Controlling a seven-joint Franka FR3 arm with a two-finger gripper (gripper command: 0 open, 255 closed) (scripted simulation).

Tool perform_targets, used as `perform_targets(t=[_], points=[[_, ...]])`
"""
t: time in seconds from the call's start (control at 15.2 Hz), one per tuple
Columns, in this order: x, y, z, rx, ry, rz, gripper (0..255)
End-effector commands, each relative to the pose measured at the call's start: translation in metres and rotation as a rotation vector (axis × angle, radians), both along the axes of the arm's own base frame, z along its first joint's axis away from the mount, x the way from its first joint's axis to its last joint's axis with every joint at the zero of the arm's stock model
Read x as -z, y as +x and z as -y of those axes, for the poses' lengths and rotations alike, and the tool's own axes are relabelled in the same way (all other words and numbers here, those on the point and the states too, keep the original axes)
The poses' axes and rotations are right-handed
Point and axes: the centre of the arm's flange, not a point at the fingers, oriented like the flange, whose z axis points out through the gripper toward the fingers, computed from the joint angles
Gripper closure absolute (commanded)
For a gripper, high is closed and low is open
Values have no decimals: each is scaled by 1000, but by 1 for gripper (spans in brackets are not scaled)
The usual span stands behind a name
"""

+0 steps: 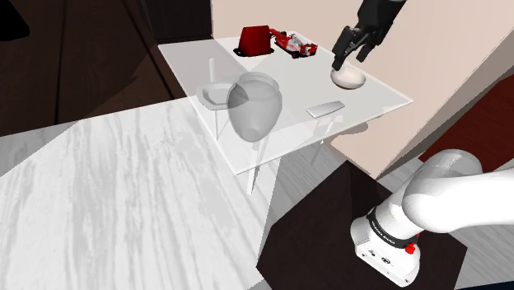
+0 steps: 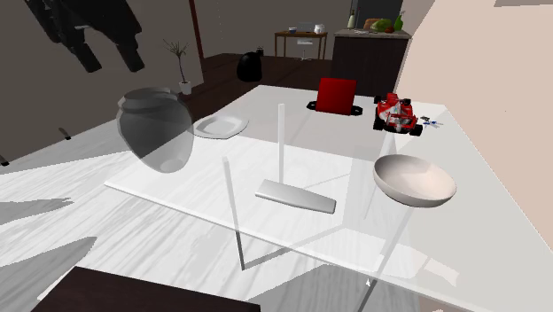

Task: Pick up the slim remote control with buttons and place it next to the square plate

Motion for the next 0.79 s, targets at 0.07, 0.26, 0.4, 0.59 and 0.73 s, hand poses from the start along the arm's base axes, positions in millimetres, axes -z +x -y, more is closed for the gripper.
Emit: perform_targets(t=[0.07,0.26,0.4,0.59,0.73], points=[[9,-2,11,-45,-1,-6,0],[34,-6,43,-180,-3,-24,0],[51,-7,65,-270,-5,-36,0],[77,-4,97,-405,-7,-54,0],[94,-1,119,-495,-9,-65,0]])
